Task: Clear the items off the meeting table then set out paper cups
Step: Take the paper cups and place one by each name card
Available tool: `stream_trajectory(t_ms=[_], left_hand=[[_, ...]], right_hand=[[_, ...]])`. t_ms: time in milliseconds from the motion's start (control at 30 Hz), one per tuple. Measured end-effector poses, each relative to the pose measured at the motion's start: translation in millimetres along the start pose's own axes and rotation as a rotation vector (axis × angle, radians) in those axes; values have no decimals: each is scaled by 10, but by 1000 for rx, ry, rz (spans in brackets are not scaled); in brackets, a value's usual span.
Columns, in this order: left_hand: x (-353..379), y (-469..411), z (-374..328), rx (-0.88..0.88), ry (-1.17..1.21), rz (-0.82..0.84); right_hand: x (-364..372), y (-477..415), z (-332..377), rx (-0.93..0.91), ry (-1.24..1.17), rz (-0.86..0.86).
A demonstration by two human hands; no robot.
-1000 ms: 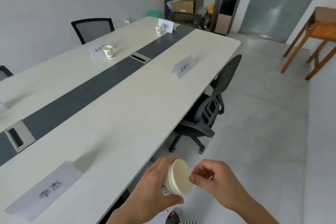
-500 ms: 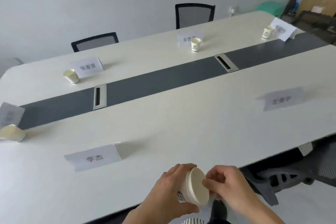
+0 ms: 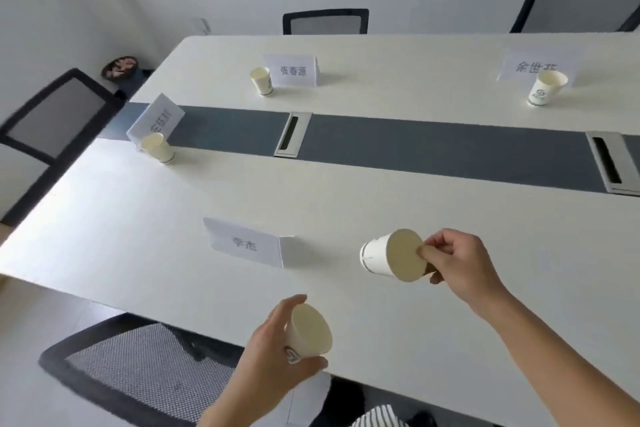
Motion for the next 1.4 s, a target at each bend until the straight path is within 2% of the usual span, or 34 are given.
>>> stream_trajectory(t_ms=[433,600,800,900,1000,1033,1100,1167,1233,1300,1400], left_hand=[[-929,-1053,536,-24,66,-81],[-1186,-1219,844,-94,83,-97],[-1351,-1388,1071,-139,131,-118],[-1427,-1443,1121,-145,140,-128],[-1529,-1440,1174,-153,159,-169],[-1564,-1423,1188,-155,163,-185],[-1620,-1368,1213,-167,169,-208],[-1653,-1295,1240,-183,182,-226],[-1664,-1209,1272,-198,176,-243],[-1654,-1113,1313,-215,166,-260],[-1613,-966,1359,-252,182,-275]], right_hand=[[1565,-1940,556,108,254,-18],[1938,-2316,522,187,293,-27],[2056,-2460,472,239,371,-19],[2039,-2394,600,113,576,-115],[2209,-2119,833,-210,639,-210],[2339,-2016,871,-285,629,-148],[2695,-1794,852,-354,687,124],[3042,-1604,709,-318,849,441],[3273,-1487,494,-247,997,620],[3391,-1433,317,-260,1112,633],[3428,-1425,245,-377,1167,548]])
Point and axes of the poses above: each hand's wrist, its own y-axis away from the middle knuckle, its own x-axis out of the palm, z = x × y, the point moved 2 cm from there along -y, towards the middle knuckle
